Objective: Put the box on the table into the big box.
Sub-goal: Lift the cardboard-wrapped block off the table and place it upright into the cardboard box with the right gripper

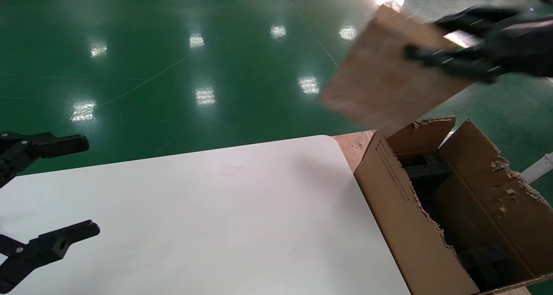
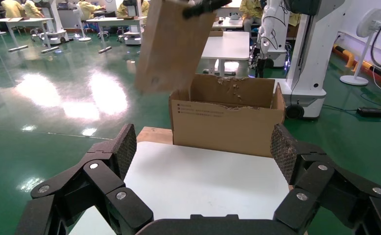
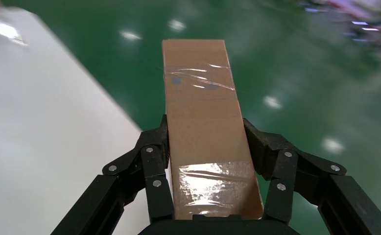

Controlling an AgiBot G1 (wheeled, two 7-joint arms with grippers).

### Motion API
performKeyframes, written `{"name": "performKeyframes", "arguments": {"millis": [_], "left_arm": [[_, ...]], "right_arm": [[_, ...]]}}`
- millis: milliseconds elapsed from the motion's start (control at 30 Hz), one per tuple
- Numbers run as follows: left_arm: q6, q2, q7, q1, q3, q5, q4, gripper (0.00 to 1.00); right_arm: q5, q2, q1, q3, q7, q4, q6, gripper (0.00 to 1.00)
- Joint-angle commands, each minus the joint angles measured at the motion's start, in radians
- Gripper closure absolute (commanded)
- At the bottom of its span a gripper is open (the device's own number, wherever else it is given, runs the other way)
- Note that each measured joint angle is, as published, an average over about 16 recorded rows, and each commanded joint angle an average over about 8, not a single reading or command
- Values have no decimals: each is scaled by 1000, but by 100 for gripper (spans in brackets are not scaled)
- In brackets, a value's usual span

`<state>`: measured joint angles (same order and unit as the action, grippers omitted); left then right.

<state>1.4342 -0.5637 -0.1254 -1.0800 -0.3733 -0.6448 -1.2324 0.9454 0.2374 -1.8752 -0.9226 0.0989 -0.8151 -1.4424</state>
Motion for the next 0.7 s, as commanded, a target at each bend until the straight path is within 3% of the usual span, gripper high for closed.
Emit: {"name": "performKeyframes", "arguments": {"millis": [33,167,300,700], "left_arm": [[0,0,0,0,0,0,0,0],[0,0,0,0,0,0,0,0],[0,0,0,0,0,0,0,0],[0,0,0,0,0,0,0,0]], "right_arm": [[43,-36,-50,12,38,-9,17,100],[112,-107,-65,6,69,-3,50,100],[107,-157,-24,-21,95,12,107,100],[-200,-226,227,-200,102,-54,366,100]]}}
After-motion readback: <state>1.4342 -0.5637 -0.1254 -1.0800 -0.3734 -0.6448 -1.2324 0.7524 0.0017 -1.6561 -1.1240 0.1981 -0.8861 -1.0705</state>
